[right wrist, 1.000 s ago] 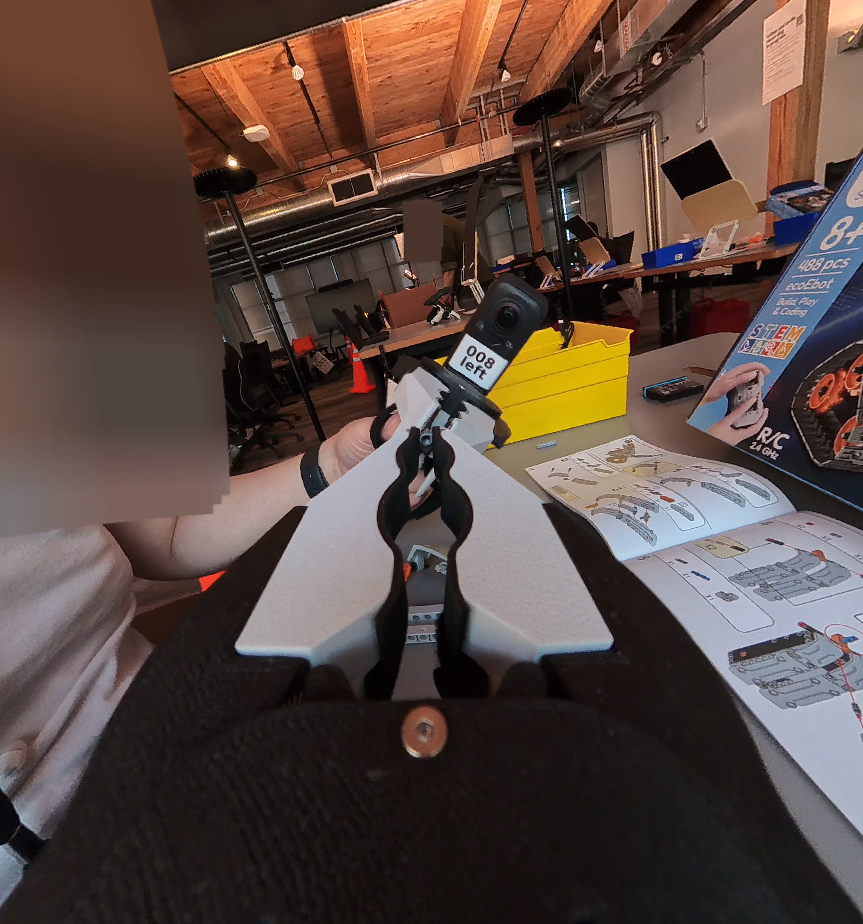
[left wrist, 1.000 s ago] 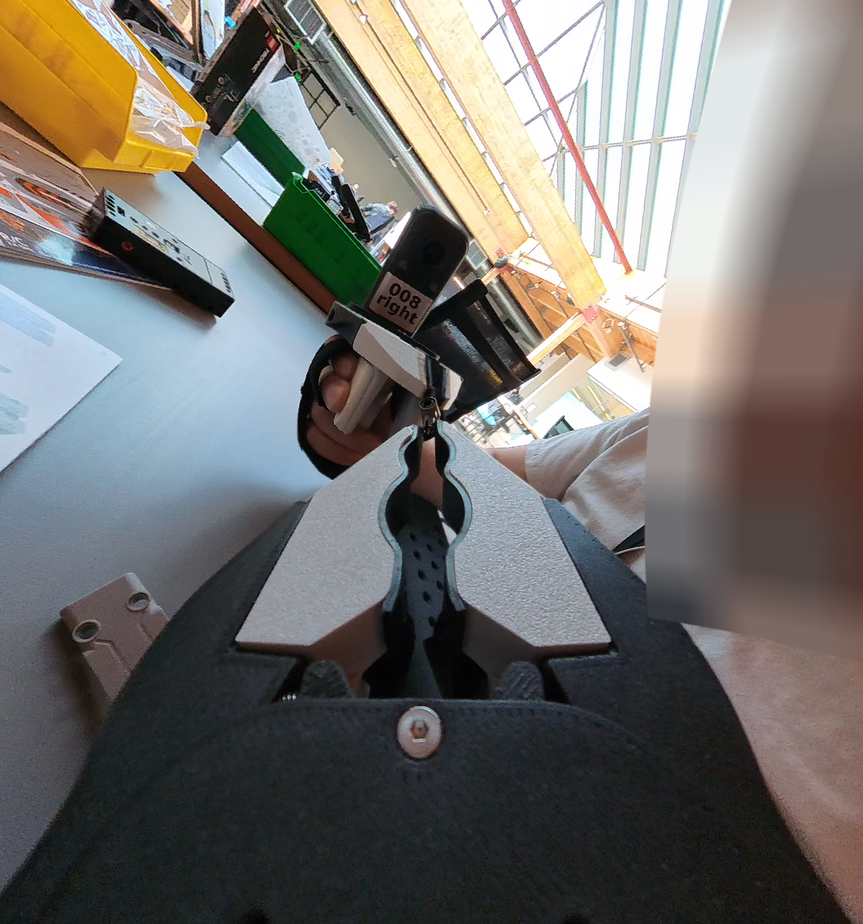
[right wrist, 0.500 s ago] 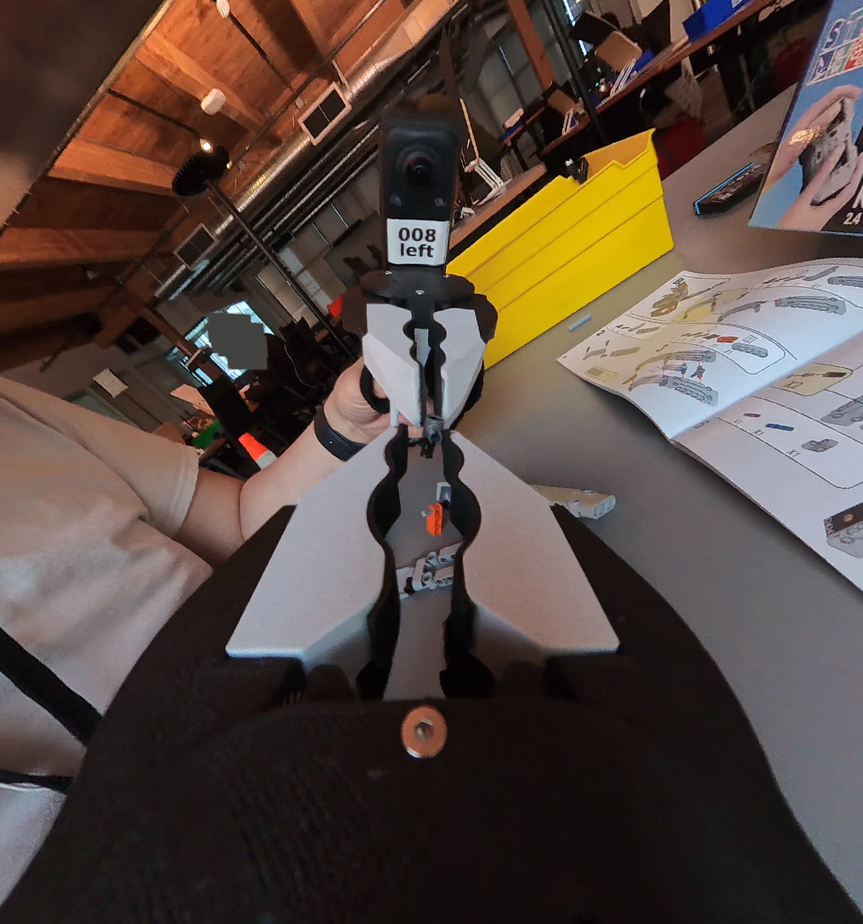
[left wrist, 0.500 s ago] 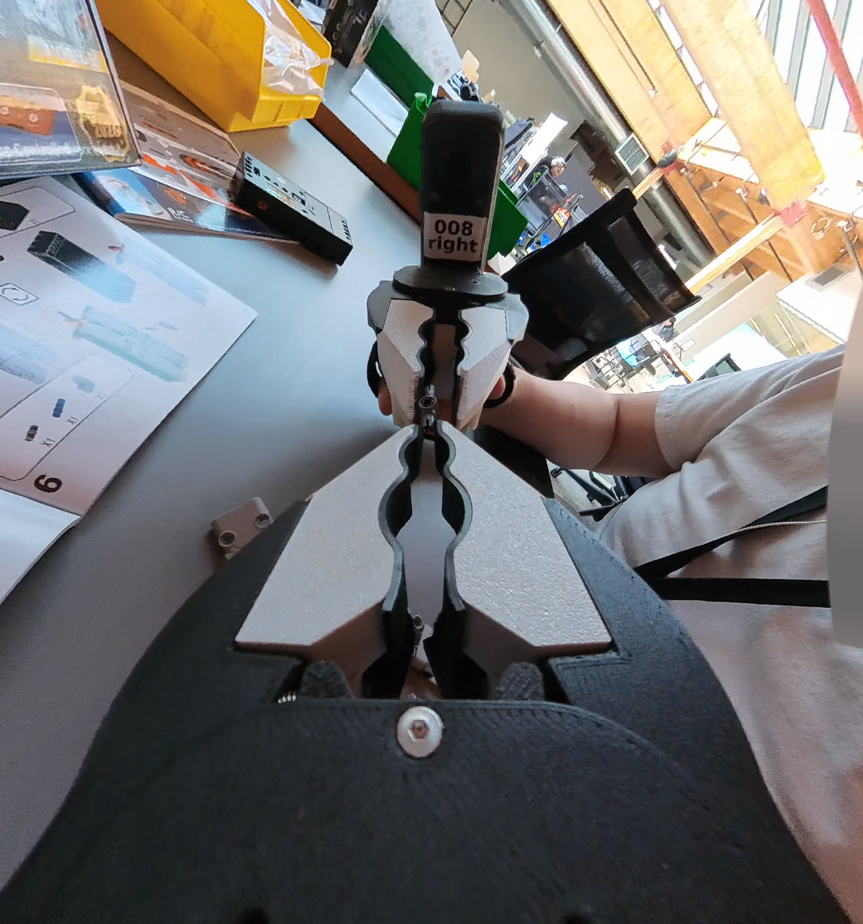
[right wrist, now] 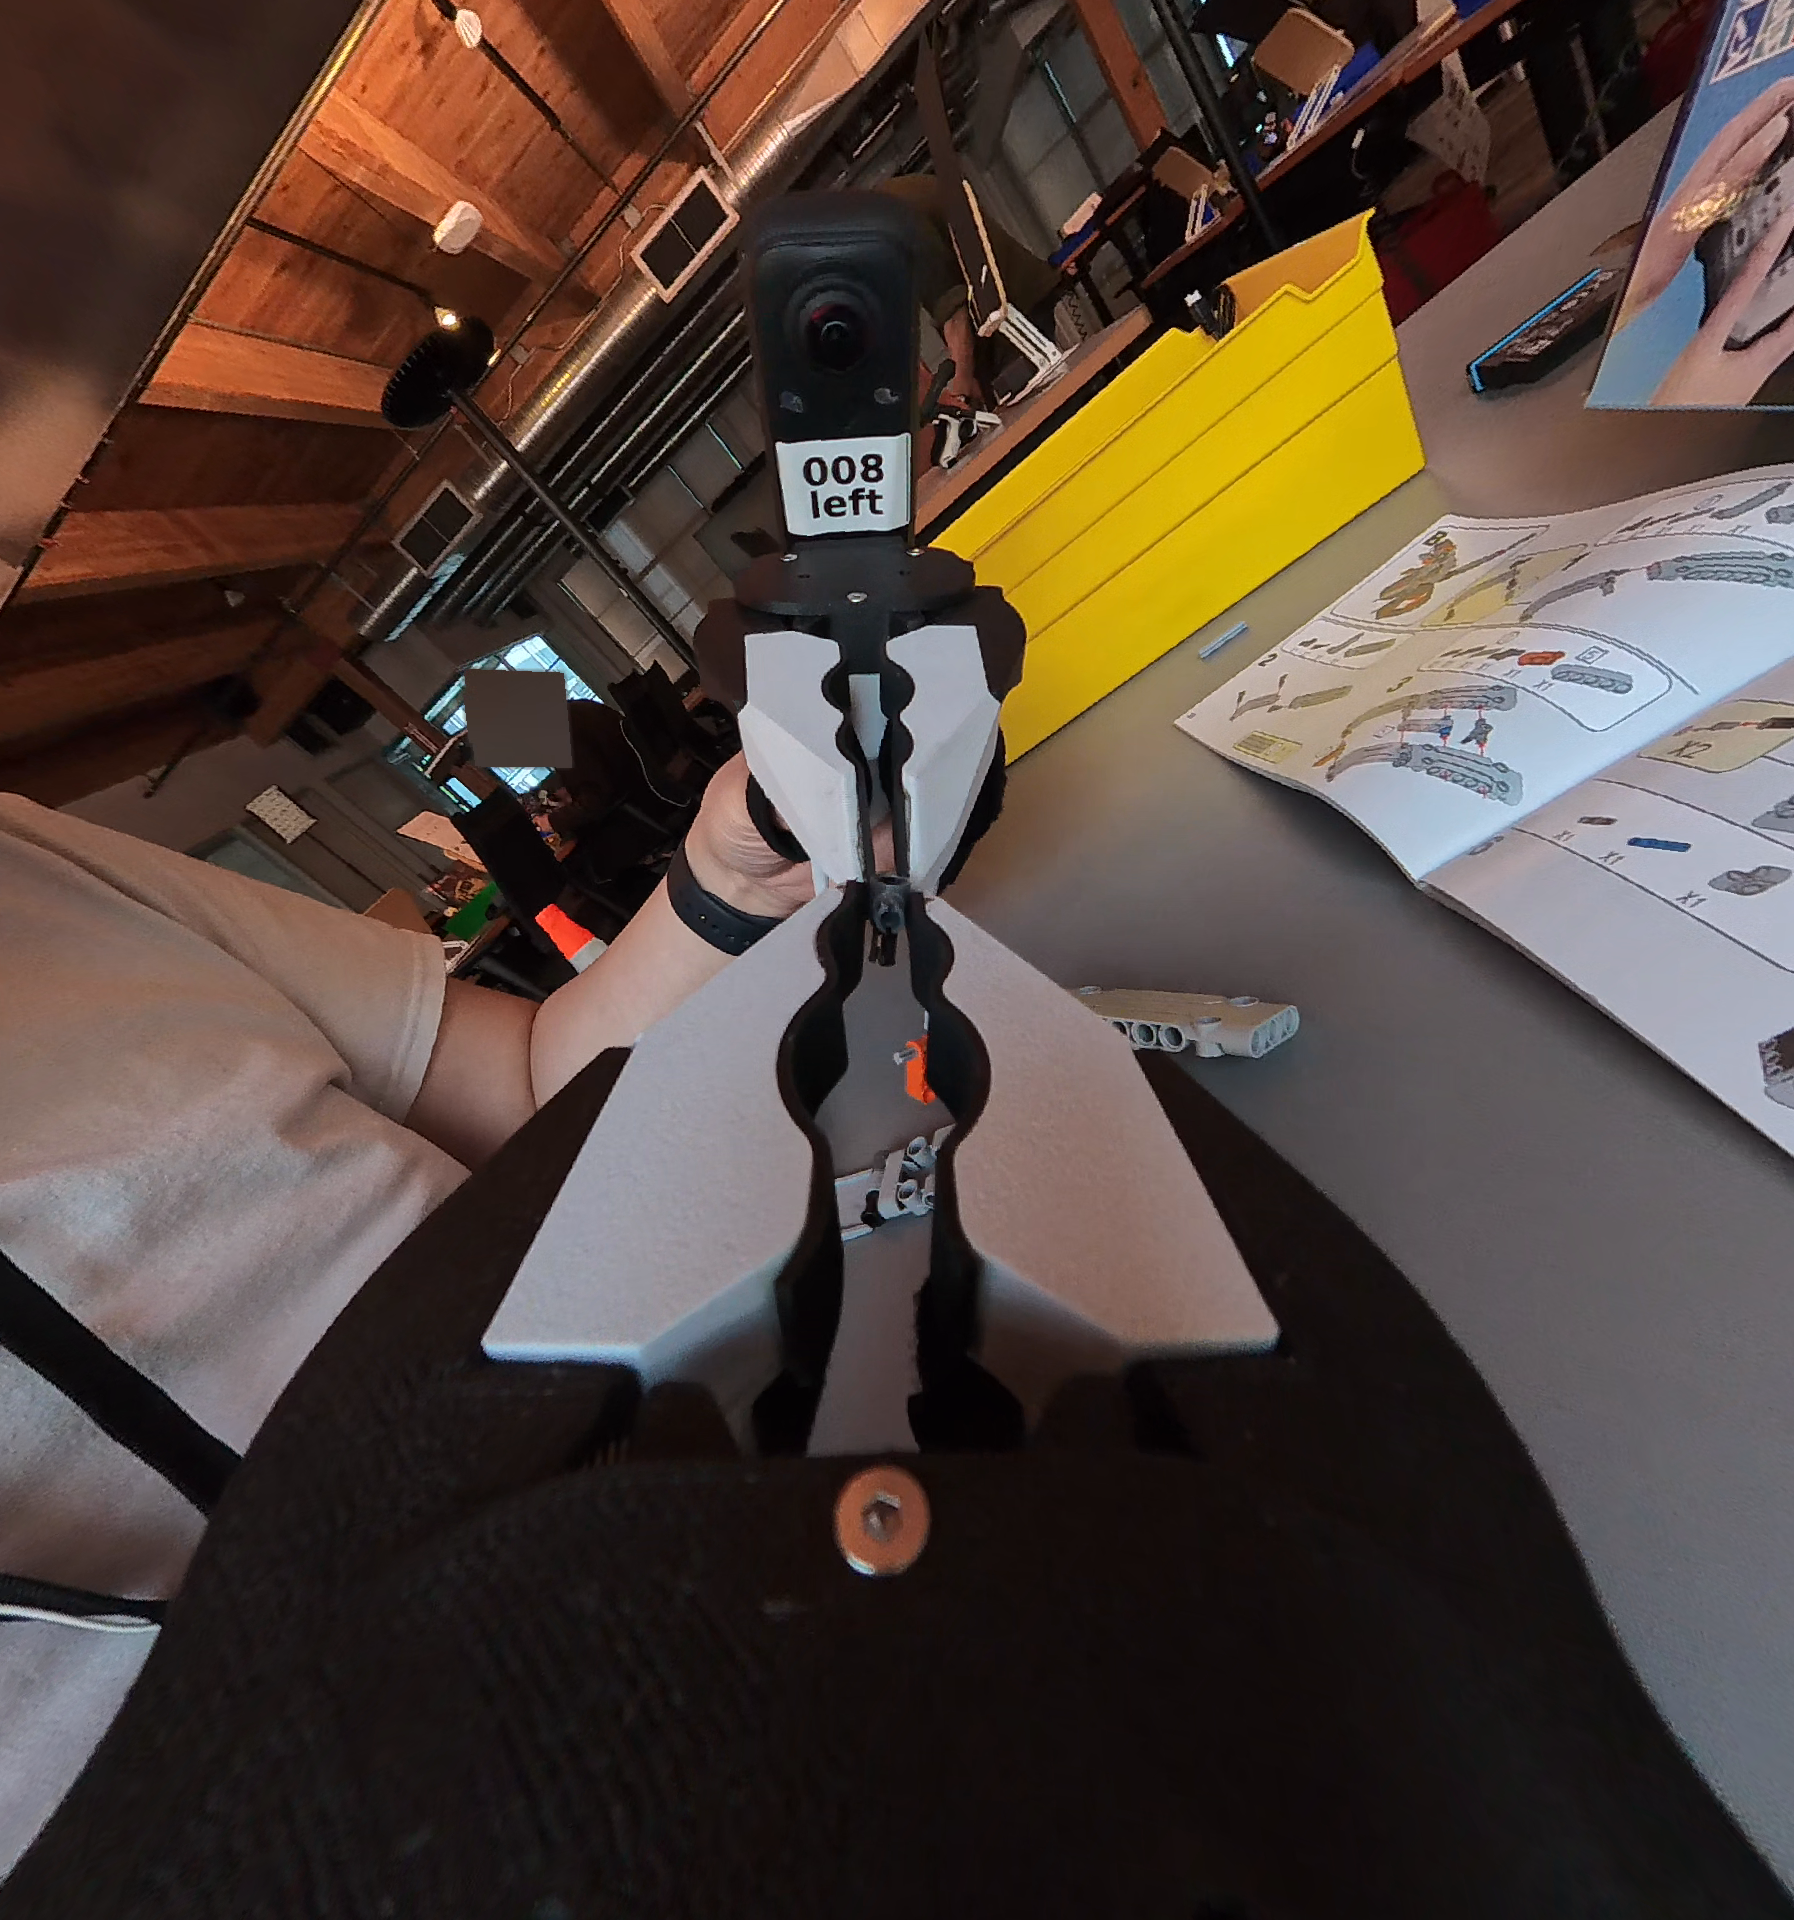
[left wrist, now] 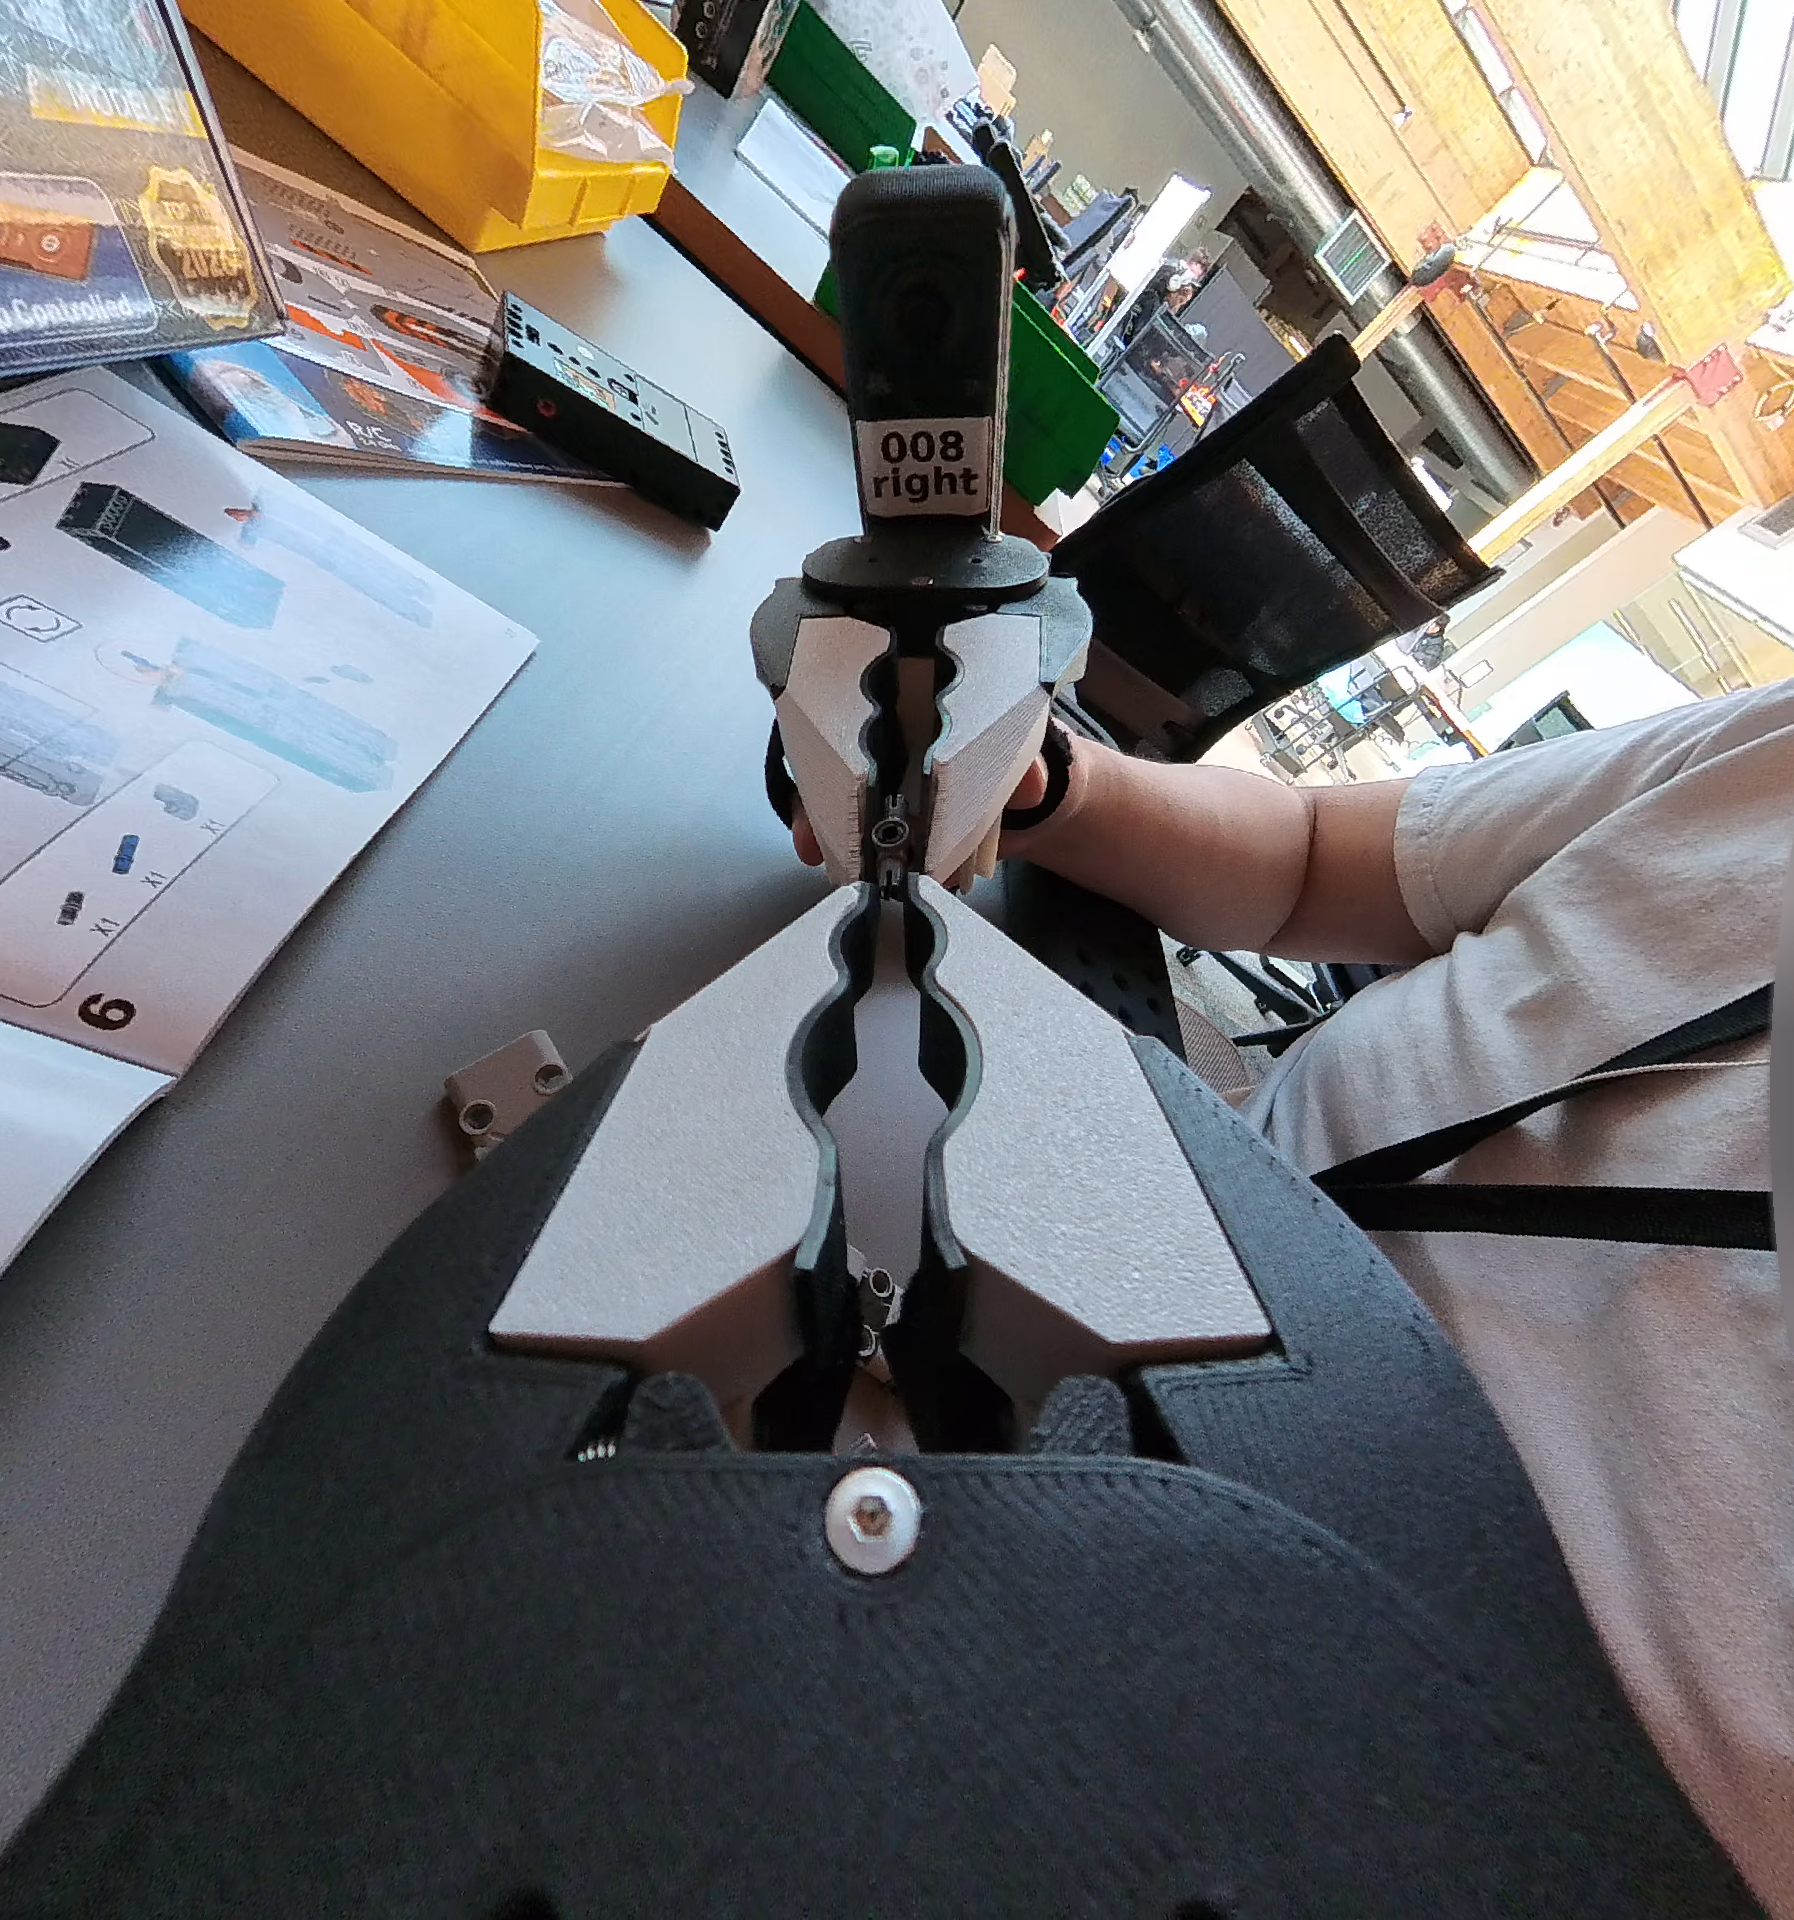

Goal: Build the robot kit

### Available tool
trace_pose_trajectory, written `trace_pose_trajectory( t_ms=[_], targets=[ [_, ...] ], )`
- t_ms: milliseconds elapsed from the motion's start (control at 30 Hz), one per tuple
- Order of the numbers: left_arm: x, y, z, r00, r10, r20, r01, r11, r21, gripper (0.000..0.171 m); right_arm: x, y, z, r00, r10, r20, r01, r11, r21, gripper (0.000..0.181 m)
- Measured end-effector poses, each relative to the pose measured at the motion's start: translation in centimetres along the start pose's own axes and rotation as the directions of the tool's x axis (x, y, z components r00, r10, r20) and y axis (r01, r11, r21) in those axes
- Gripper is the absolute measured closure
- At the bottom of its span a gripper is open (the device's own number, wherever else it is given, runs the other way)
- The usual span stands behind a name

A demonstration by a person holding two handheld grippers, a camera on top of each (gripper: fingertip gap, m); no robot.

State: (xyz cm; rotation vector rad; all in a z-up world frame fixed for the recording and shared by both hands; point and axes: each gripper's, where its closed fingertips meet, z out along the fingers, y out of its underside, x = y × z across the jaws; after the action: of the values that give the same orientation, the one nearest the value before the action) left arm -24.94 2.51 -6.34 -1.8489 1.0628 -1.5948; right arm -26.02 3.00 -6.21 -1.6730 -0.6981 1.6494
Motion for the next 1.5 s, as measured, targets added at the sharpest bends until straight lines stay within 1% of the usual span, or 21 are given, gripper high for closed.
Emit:
trace_pose_trajectory(
  t_ms=[267, 567, 733, 1500],
  targets=[
    [0.04, -0.07, 0.03, 1.000, -0.008, -0.003, 0.008, 1.000, 0.003, 0.169, 0.18, -0.15, -0.07, 1.000, 0.023, -0.001, -0.023, 1.000, 0.011, 0.173],
    [0.03, -0.02, 0.05, 1.000, -0.001, 0.005, 0.001, 1.000, -0.003, 0.169, 0.07, -0.42, -0.23, 0.998, 0.057, 0.023, -0.058, 0.998, 0.028, 0.176],
    [-0.07, 0.02, 0.03, 1.000, -0.001, 0.011, 0.001, 1.000, -0.005, 0.169, 0.13, -0.28, -0.20, 0.999, 0.034, 0.008, -0.034, 0.999, 0.015, 0.176],
    [-0.23, -0.07, 0.11, 1.000, -0.011, 0.020, 0.011, 1.000, 0.001, 0.169, 0.27, -0.17, -0.20, 0.999, 0.045, 0.002, -0.045, 0.999, 0.011, 0.176]
  ],
)
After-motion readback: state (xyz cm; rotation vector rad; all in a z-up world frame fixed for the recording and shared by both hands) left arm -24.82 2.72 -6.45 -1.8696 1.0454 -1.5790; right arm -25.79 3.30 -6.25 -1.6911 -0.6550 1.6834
